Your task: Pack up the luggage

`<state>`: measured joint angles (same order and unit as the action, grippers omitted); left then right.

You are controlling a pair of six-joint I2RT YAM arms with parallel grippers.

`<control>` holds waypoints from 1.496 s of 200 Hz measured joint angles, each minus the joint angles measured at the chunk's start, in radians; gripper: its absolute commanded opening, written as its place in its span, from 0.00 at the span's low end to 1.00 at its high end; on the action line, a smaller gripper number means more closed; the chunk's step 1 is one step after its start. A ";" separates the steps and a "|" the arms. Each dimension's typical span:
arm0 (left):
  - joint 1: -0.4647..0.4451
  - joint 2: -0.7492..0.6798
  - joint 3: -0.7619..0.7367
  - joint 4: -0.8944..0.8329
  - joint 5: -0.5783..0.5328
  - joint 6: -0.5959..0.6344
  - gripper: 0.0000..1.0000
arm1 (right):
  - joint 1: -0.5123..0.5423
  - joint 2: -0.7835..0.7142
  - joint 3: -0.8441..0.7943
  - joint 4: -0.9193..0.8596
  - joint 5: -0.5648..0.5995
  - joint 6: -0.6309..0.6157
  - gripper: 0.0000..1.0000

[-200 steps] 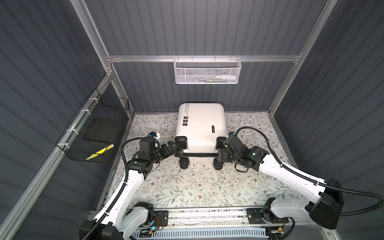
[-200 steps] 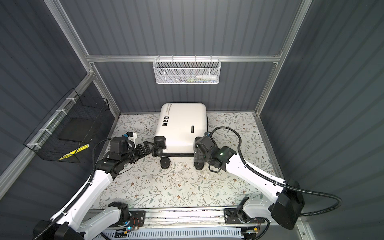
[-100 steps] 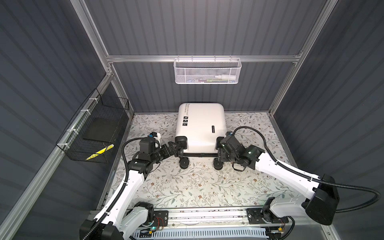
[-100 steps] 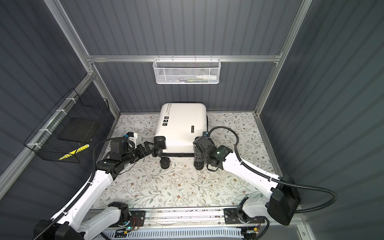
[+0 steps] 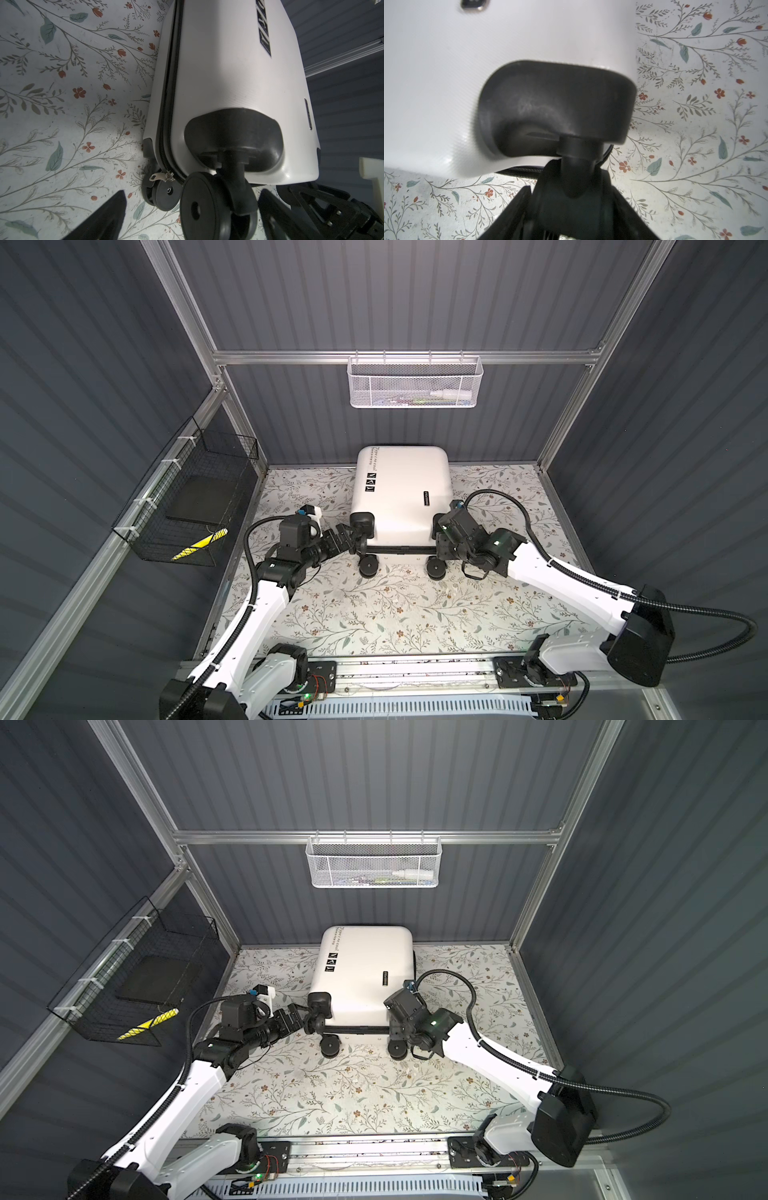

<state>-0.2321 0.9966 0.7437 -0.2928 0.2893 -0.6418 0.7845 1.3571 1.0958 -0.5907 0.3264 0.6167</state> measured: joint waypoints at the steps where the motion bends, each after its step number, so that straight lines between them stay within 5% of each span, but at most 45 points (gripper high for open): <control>1: 0.000 0.000 0.000 0.000 0.000 0.000 1.00 | 0.000 0.000 0.000 0.000 0.000 0.000 0.59; 121: 0.000 0.091 0.103 0.001 0.002 -0.002 1.00 | -0.002 -0.047 -0.024 0.022 0.019 0.023 0.23; 224: -0.003 0.269 0.244 0.110 0.102 0.002 1.00 | -0.068 -0.188 -0.036 -0.033 0.003 -0.031 0.17; 299: -0.003 0.162 0.162 0.107 0.109 0.001 1.00 | -0.077 -0.201 -0.047 -0.039 -0.032 -0.037 0.15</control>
<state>-0.2352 1.1584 0.9058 -0.1860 0.3981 -0.6407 0.7074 1.1564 1.0492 -0.6292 0.2943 0.5797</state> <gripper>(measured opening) 0.997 0.423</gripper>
